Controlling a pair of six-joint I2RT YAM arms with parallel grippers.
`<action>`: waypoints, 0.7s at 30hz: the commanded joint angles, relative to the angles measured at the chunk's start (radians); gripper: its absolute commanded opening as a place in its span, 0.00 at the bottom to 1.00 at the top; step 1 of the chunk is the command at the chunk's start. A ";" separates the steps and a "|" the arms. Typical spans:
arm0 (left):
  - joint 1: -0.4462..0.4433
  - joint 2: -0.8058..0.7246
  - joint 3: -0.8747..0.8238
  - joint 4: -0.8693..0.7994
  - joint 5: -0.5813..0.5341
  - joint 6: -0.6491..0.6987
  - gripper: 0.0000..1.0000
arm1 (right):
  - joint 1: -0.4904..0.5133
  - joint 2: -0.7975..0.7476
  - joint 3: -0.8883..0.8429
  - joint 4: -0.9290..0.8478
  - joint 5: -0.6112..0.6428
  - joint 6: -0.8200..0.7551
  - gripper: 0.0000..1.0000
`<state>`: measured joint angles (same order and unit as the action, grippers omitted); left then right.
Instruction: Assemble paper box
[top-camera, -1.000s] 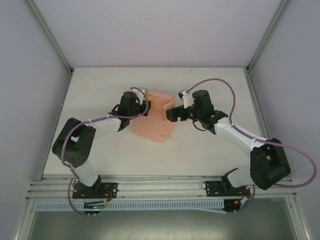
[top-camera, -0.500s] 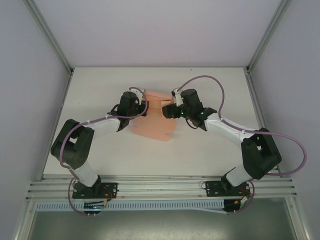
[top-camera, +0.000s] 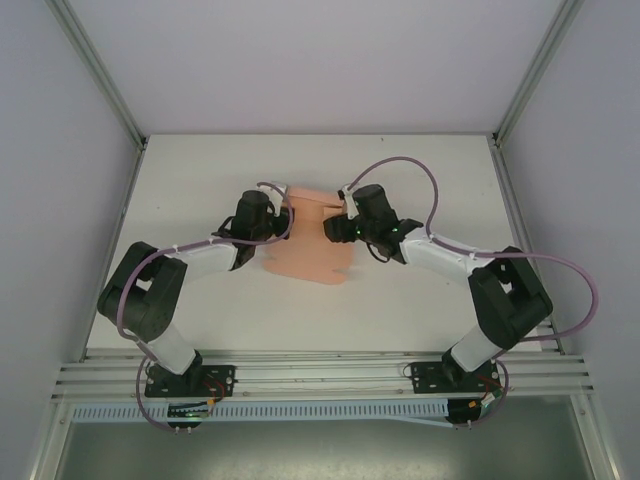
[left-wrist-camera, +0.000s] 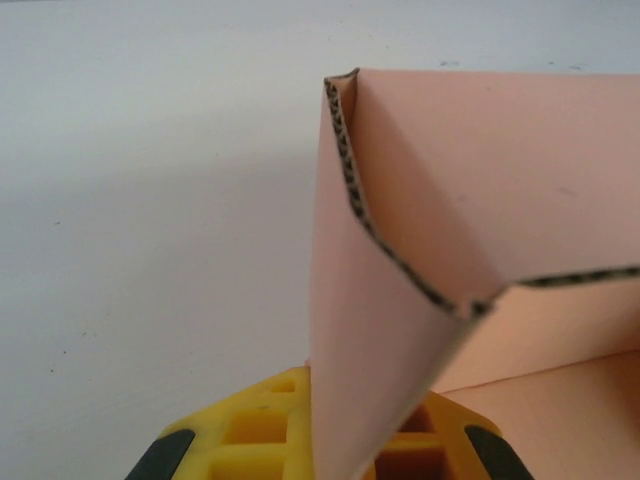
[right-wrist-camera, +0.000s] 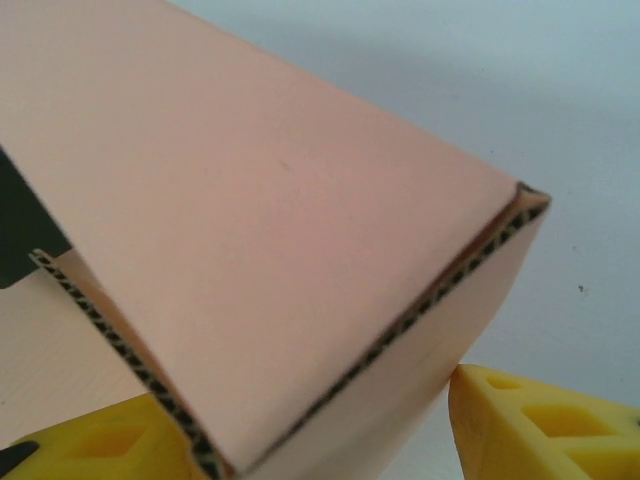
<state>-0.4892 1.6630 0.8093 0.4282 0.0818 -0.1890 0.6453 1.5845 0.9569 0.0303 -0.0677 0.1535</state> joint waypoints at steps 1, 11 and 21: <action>-0.028 -0.046 0.007 0.133 0.217 0.014 0.00 | -0.004 0.065 0.024 0.063 0.069 -0.039 0.54; -0.058 0.027 0.051 0.071 0.197 0.003 0.00 | -0.006 0.164 0.010 0.198 0.252 0.026 0.24; -0.081 0.124 0.128 -0.169 -0.115 -0.090 0.00 | -0.060 0.246 0.044 0.033 0.499 0.205 0.06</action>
<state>-0.5507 1.7779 0.8776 0.3649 0.0334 -0.2142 0.6205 1.8008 0.9638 0.1600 0.2481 0.2848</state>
